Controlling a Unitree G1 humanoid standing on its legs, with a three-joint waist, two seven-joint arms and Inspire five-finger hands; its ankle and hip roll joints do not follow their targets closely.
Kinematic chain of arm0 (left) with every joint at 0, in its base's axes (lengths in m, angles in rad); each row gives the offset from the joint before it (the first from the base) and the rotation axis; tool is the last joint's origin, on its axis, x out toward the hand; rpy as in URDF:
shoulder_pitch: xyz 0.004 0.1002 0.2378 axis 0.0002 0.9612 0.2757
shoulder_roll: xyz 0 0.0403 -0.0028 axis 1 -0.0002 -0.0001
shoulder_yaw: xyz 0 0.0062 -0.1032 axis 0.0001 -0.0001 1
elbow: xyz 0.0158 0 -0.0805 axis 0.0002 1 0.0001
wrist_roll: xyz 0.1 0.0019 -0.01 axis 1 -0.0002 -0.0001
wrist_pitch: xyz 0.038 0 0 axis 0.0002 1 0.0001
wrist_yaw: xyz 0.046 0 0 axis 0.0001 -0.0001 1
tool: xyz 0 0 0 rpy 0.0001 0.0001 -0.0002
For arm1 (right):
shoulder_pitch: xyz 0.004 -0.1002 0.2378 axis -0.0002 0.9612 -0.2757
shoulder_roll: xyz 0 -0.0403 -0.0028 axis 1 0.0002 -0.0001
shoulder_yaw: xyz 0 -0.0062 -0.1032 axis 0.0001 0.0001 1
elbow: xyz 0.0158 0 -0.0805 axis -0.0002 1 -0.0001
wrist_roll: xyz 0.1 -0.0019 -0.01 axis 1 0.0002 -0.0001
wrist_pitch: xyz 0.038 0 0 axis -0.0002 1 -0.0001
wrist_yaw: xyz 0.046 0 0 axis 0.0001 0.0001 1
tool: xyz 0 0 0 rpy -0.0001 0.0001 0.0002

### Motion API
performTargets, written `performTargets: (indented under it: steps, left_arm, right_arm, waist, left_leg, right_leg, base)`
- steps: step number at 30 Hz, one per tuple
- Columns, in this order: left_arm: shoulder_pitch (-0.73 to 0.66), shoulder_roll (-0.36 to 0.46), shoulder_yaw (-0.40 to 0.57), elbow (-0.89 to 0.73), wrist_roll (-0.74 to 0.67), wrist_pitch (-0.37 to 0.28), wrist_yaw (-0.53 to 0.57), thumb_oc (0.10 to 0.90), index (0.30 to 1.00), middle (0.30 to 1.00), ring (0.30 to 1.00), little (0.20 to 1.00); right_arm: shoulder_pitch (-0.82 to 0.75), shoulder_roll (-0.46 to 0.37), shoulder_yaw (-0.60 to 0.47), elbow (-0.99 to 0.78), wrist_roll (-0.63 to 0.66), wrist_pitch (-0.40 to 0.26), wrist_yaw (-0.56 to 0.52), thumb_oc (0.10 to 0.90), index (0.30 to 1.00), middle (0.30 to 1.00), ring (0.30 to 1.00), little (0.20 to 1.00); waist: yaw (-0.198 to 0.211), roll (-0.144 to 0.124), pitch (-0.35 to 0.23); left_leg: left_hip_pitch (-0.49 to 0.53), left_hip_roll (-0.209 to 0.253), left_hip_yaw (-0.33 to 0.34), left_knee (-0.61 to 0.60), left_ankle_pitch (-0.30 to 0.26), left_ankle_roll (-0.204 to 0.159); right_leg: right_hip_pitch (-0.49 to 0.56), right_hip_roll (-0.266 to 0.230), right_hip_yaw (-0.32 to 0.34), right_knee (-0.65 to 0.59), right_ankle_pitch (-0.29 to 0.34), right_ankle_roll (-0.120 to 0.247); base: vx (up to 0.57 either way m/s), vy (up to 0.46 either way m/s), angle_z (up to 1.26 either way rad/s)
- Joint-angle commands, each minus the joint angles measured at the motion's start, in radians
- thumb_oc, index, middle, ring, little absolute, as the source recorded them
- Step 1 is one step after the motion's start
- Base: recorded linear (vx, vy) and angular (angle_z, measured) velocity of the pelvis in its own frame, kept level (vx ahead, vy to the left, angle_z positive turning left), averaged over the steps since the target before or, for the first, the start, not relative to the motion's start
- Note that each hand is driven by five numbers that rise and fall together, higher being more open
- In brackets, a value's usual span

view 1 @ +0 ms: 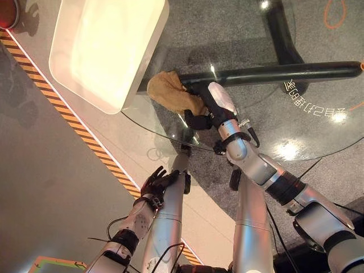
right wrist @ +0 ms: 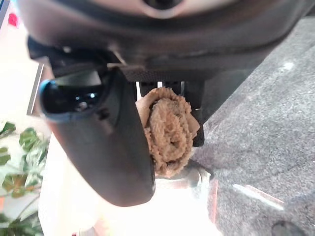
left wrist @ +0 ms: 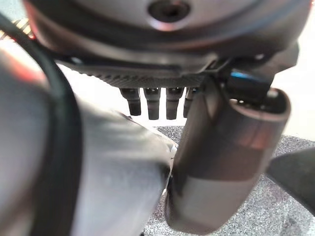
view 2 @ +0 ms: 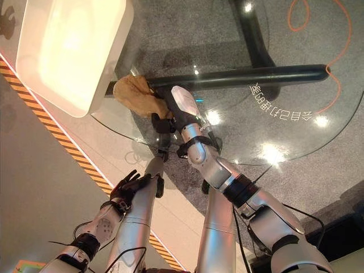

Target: Wipe the table with a cloth and put it in the basket.

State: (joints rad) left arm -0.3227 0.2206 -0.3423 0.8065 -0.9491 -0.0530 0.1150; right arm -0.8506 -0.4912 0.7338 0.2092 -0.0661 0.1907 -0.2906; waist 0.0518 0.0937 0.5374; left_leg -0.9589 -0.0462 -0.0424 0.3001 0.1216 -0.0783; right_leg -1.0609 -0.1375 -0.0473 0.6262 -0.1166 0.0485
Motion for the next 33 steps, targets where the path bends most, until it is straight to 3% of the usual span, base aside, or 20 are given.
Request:
performTargets:
  steps: [1, 4, 9, 17, 28, 33]
  left_arm:
    - [0.140, -0.012, -0.079, 0.053, 0.006, 0.053, 0.014, 0.800, 0.900, 0.900, 0.900, 0.900]
    - [0.137, -0.003, -0.080, 0.054, -0.006, 0.052, 0.010, 0.800, 0.900, 0.900, 0.900, 0.900]
    - [0.136, 0.004, -0.086, 0.048, -0.016, 0.055, 0.020, 0.800, 0.900, 0.900, 0.900, 0.900]
    - [0.137, 0.010, -0.087, 0.048, -0.021, 0.050, 0.019, 0.800, 0.900, 0.900, 0.900, 0.900]
    - [0.156, -0.004, -0.084, 0.050, -0.022, 0.023, 0.024, 0.800, 0.900, 0.900, 0.900, 0.900]
    - [0.169, -0.001, -0.074, 0.045, -0.018, 0.012, 0.022, 0.800, 0.900, 0.900, 0.900, 0.900]
  right_arm:
    - [-0.014, -0.009, 0.082, -0.141, -0.040, -0.126, 0.062, 0.100, 0.300, 0.300, 0.300, 0.200]
    - [-0.032, -0.035, 0.097, -0.162, -0.023, -0.177, 0.088, 0.100, 0.300, 0.300, 0.300, 0.200]
    - [-0.035, -0.064, 0.100, -0.188, -0.053, -0.196, 0.086, 0.100, 0.300, 0.300, 0.300, 0.200]
    - [-0.028, -0.084, 0.067, -0.161, -0.049, -0.151, -0.084, 0.100, 0.300, 0.300, 0.300, 0.200]
    - [-0.004, -0.108, -0.073, -0.080, -0.109, -0.047, -0.331, 0.100, 0.300, 0.300, 0.300, 0.200]
    - [0.019, -0.150, -0.159, -0.025, -0.066, 0.006, -0.464, 0.100, 0.300, 0.300, 0.300, 0.200]
  waist:
    - [-0.004, 0.039, -0.017]
    - [-0.004, 0.037, -0.017]
    - [-0.007, 0.035, -0.017]
    - [-0.010, 0.034, -0.017]
    - [-0.017, 0.035, -0.017]
    - [-0.025, 0.030, -0.017]
  left_leg:
    - [-0.056, -0.046, 0.081, 0.166, -0.133, 0.044]
    - [-0.055, -0.043, 0.081, 0.163, -0.131, 0.043]
    - [-0.055, -0.044, 0.080, 0.164, -0.131, 0.044]
    - [-0.052, -0.040, 0.082, 0.161, -0.129, 0.045]
    - [-0.043, -0.039, 0.083, 0.151, -0.131, 0.048]
    - [-0.041, -0.037, 0.085, 0.149, -0.135, 0.051]
  right_leg:
    - [0.002, 0.040, -0.041, -0.202, 0.154, 0.028]
    - [0.004, 0.039, -0.044, -0.206, 0.156, 0.030]
    - [0.001, 0.041, -0.042, -0.200, 0.158, 0.032]
    - [0.004, 0.042, -0.043, -0.201, 0.159, 0.034]
    - [0.010, 0.047, -0.041, -0.208, 0.166, 0.037]
    - [0.013, 0.048, -0.042, -0.217, 0.172, 0.037]
  base:
    - [0.00, 0.000, 0.00]
    - [0.00, 0.000, 0.00]
    - [0.00, 0.000, 0.00]
    - [0.00, 0.000, 0.00]
    - [0.00, 0.000, 0.00]
    - [0.00, 0.000, 0.00]
